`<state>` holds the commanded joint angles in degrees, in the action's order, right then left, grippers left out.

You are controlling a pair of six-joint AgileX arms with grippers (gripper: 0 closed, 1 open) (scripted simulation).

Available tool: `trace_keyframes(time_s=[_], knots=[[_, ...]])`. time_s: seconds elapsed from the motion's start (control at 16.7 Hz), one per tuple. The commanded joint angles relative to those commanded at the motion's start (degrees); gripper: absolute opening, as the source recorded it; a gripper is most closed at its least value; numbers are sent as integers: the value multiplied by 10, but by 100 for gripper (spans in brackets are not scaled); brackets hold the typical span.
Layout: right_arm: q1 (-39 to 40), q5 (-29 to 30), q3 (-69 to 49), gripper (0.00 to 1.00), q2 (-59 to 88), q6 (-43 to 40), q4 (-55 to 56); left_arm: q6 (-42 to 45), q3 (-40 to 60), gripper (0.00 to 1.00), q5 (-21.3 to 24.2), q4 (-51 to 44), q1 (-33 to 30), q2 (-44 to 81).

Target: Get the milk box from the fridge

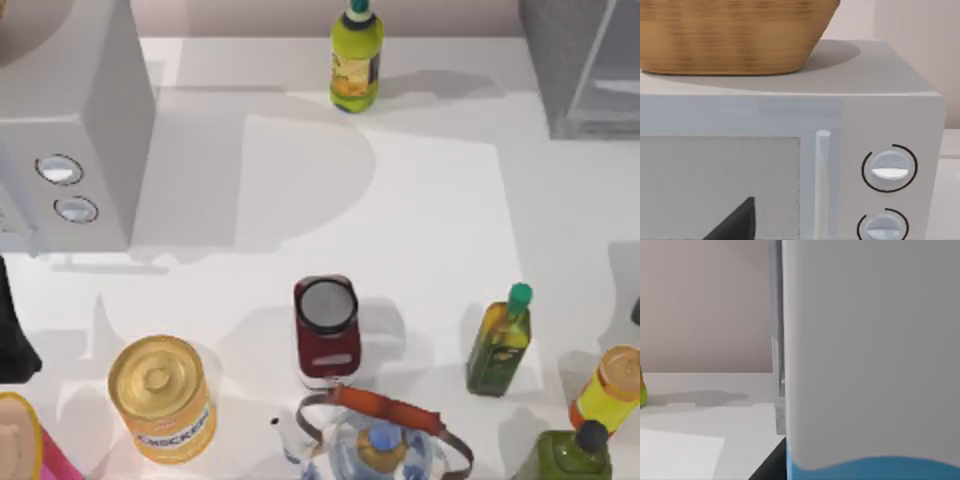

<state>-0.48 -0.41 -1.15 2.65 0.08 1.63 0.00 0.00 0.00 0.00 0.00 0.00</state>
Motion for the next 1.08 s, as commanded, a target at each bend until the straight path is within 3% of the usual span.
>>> trace_keyframes(time_s=[0.6, 0.84, 1.08], knots=[[8, -3, 2, 0, -6, 0, 2, 0, 0, 100, 0, 0, 0, 0], [30, -35, -41, 0, 102, -2, 98, 0, 0, 100, 0, 0, 0, 0], [63, -83, -101, 0, 307, -1, 238, 0, 0, 100, 0, 0, 0, 0]])
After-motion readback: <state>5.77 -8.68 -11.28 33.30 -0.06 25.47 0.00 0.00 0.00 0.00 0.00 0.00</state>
